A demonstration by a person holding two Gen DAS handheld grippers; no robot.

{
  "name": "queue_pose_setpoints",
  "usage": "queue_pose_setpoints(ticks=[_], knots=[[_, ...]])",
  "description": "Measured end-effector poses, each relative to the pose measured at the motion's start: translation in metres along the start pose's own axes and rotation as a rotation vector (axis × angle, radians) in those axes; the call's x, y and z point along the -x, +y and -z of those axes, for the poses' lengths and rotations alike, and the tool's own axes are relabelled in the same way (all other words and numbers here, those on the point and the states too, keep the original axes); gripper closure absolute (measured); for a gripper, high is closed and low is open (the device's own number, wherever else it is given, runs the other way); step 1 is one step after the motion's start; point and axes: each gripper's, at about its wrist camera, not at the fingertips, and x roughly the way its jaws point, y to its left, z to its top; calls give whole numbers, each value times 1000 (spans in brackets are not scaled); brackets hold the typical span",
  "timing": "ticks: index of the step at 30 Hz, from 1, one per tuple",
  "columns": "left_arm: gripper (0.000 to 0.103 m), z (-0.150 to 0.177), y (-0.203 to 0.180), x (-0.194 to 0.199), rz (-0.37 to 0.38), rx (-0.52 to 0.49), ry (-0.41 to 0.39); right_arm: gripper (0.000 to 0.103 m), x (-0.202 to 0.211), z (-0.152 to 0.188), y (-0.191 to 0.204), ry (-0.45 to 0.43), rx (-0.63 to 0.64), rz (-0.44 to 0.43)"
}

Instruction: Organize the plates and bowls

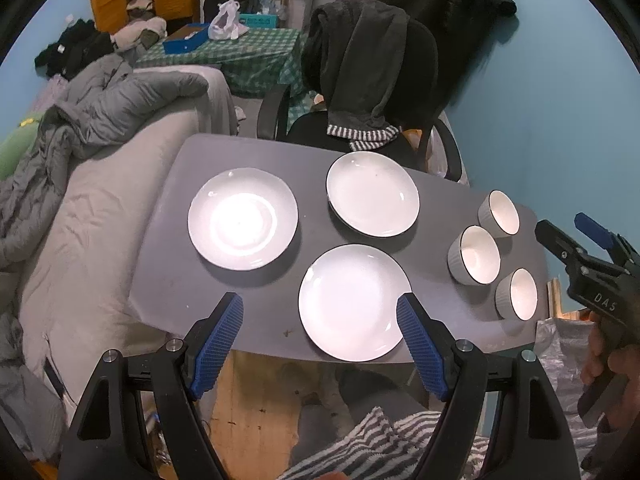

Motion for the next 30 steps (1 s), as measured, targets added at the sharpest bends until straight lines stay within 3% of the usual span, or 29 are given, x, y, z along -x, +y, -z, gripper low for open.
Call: queue_pose_setpoints(ticks=[6,13,22,30], knots=[[23,8,14,-11,26,31,42,2,-14,-2,14,13,63,-22],[23,15,31,-24,55,77,68,2,-43,0,23,78,29,-82],[23,14,42,-50,-16,48,92,2,-100,7,16,212,-45,-145],[23,13,39,-87,-68,25,117,2,-133,20,15,297,-15,-167]])
